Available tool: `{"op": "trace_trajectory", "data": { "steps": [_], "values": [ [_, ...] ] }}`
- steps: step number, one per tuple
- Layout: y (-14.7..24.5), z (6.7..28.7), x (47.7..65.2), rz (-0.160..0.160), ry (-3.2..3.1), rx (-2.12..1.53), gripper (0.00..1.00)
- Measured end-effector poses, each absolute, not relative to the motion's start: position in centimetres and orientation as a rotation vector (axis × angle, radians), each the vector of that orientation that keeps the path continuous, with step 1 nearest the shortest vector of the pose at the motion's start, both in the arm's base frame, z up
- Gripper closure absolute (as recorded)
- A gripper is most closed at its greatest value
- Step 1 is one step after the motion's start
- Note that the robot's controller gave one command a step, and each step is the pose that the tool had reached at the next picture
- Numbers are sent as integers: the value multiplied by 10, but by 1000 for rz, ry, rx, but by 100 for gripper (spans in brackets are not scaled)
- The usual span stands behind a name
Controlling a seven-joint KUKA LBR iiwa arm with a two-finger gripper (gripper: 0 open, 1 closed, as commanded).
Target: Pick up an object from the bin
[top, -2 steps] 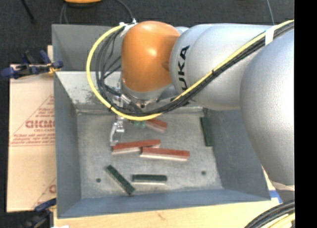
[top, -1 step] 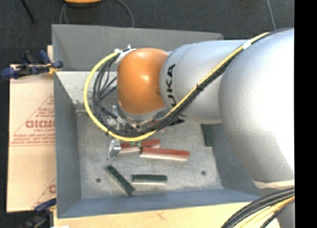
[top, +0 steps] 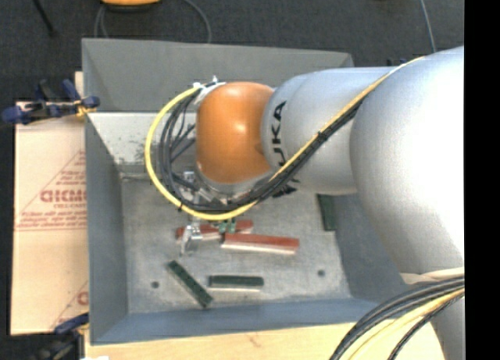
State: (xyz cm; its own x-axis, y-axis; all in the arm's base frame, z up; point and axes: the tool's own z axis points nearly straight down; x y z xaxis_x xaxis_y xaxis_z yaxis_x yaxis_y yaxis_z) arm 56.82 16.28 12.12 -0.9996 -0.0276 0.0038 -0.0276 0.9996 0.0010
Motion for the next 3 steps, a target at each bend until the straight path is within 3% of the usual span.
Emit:
{"op": "trace_trajectory", "data": {
  "steps": [1, 2, 3],
  "values": [
    [147, 80, 568, -7, -3146, 35, 100],
    [147, 80, 568, -7, -3146, 33, 100],
    [143, 118, 569, 0, -3138, 48, 100]
  ]
}}
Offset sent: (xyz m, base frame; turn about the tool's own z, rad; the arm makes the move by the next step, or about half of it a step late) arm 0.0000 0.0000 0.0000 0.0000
